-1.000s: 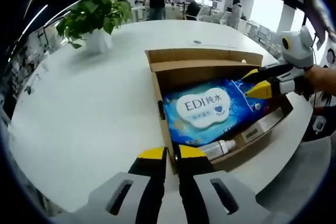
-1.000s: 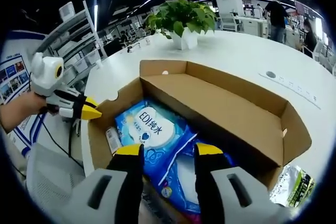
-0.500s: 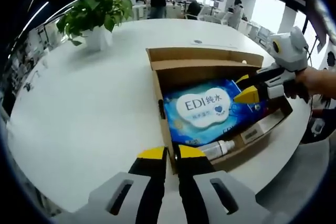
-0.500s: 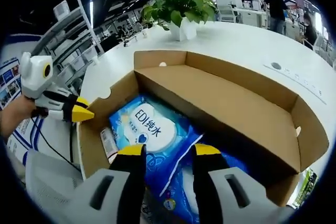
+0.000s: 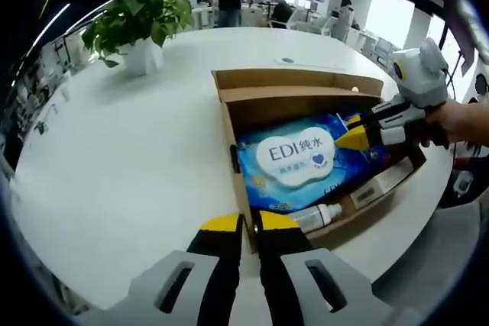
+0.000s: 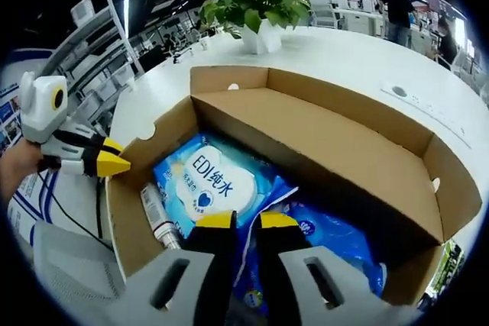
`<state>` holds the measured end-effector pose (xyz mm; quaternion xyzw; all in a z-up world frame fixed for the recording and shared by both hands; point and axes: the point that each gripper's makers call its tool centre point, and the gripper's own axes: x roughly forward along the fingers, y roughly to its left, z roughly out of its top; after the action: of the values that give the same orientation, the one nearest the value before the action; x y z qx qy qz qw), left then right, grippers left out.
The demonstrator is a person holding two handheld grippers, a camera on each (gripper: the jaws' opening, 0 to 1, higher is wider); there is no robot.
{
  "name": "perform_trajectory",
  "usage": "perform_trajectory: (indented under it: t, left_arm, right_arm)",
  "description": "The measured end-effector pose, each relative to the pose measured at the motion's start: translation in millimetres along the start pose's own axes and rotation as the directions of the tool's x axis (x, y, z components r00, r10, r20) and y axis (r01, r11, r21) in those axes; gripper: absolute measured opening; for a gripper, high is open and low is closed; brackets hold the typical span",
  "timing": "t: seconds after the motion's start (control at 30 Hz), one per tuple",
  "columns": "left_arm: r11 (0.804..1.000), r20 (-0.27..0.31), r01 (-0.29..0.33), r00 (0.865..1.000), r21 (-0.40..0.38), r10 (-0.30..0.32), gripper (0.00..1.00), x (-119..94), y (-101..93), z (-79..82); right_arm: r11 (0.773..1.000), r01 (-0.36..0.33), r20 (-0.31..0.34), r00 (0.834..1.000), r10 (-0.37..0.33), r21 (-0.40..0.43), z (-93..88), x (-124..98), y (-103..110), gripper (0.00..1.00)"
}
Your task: Operate the shoe box by opening the lid, removing the specified soft item, and placing it in the target area until the item is outside and the box remains undamaged.
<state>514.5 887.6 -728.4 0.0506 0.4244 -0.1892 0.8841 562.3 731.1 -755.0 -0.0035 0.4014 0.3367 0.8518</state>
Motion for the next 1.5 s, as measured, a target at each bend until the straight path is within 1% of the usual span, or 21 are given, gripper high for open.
perform_trajectory:
  t: [0.03,0.07,0.17,0.27,0.37,0.57,0.77,0.87,1.0,1.23,1.33,1.5]
  left_arm:
    - [1.0,0.0,0.0,1.0,0.001,0.0,0.04,-0.3,-0.2,0.0]
    - [1.0,-0.001,0.0,1.0,0.005,0.0,0.04,-0.5,-0.3,0.0]
    - [1.0,0.001,-0.004,1.0,0.014,0.004,0.05,-0.8,0.2,0.3]
    - [1.0,0.004,0.001,1.0,0.018,-0.001,0.05,-0.4,1.2,0.7]
    - [1.0,0.01,0.001,1.0,0.028,-0.001,0.05,-0.5,1.1,1.0]
    - [0.999,0.006,0.0,1.0,0.046,0.0,0.06,-0.7,1.3,1.8]
    - [0.997,0.007,-0.013,1.0,0.078,0.012,0.06,-2.7,1.6,4.4]
    - [0.996,0.009,-0.014,1.0,0.085,0.013,0.08,-5.9,2.1,8.2]
    - [0.994,0.023,-0.024,1.0,0.103,0.021,0.1,-10.6,2.5,15.1]
    - [0.982,0.031,-0.052,0.998,0.182,0.048,0.14,-14.6,-1.8,22.0]
    - [0.979,0.038,-0.053,0.998,0.196,0.047,0.15,-15.5,-5.4,25.9]
    - [0.972,0.048,-0.037,0.998,0.232,0.027,0.16,-12.9,-15.1,33.8]
  right_arm:
    - [0.999,-0.006,0.009,1.0,0.006,0.032,1.8,-2.1,0.4,0.03]
    - [0.999,-0.012,0.017,1.0,0.012,0.04,3.1,-3.3,1.6,0.02]
    - [1.0,-0.002,0.026,1.0,0.001,0.026,4.6,-6.2,2.6,0.0]
    - [1.0,0.01,0.046,0.999,-0.011,0.025,7.3,-9.1,3.4,0.0]
    - [1.0,0.017,0.05,0.999,-0.018,0.023,6.2,-12.5,5.5,0.0]
    - [0.999,0.03,0.056,0.998,-0.031,0.029,2.4,-20.3,0.6,0.0]
    - [0.999,0.036,0.071,0.997,-0.038,0.032,2.6,-30.7,-2.8,0.0]
    - [0.999,0.045,0.072,0.996,-0.046,0.022,0.9,-34.9,-5.6,0.0]
    - [0.998,0.051,0.077,0.996,-0.054,0.031,-0.8,-41.0,-9.0,0.0]
    - [0.997,0.057,0.088,0.994,-0.061,0.043,-1.7,-52.1,-13.4,0.0]
    - [0.997,0.064,0.091,0.994,-0.067,0.039,-2.7,-55.1,-16.5,0.0]
    - [0.996,0.09,0.079,0.993,-0.091,0.017,-6.6,-60.4,-23.7,0.0]
